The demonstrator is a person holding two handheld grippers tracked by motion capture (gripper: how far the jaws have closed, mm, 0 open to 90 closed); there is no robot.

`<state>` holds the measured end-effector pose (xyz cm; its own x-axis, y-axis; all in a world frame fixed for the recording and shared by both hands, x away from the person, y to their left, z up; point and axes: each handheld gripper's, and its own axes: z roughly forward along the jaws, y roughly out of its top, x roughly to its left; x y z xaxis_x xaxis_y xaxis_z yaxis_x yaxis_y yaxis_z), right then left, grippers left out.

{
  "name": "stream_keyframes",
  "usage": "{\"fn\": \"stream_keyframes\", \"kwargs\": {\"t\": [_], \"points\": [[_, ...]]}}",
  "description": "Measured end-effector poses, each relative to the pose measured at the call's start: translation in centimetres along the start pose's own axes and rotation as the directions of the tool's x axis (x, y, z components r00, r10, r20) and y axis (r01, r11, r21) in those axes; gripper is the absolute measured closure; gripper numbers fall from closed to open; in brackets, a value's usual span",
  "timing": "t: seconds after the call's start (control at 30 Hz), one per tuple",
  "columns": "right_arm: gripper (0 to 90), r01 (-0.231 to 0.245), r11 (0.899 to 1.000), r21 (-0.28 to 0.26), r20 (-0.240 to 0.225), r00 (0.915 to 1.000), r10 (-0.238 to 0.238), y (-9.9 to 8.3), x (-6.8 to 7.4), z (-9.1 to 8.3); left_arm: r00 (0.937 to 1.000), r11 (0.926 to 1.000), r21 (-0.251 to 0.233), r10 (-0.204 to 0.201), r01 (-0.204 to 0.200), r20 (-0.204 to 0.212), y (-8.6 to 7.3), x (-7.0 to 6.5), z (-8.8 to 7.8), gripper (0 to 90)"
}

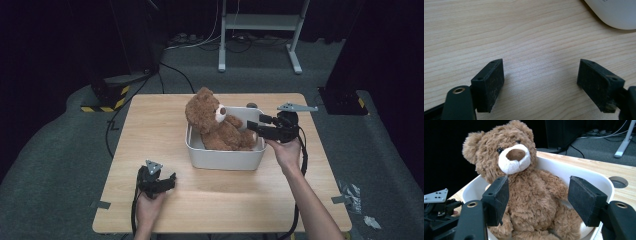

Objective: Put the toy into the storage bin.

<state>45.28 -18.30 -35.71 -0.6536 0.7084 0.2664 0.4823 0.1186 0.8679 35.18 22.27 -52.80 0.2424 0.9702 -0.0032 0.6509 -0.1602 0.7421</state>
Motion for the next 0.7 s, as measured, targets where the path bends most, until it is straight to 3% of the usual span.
{"fn": "stream_keyframes", "kwargs": {"t": [0.7], "points": [[35.0, -0.015, 0.999, -0.052, 0.049, 0.9987, 0.018, -2.3, -0.6, -3.8, 1.0, 1.0, 0.0, -0.001, 0.001, 0.0, 0.0, 0.0, 0.0, 21.6]]}}
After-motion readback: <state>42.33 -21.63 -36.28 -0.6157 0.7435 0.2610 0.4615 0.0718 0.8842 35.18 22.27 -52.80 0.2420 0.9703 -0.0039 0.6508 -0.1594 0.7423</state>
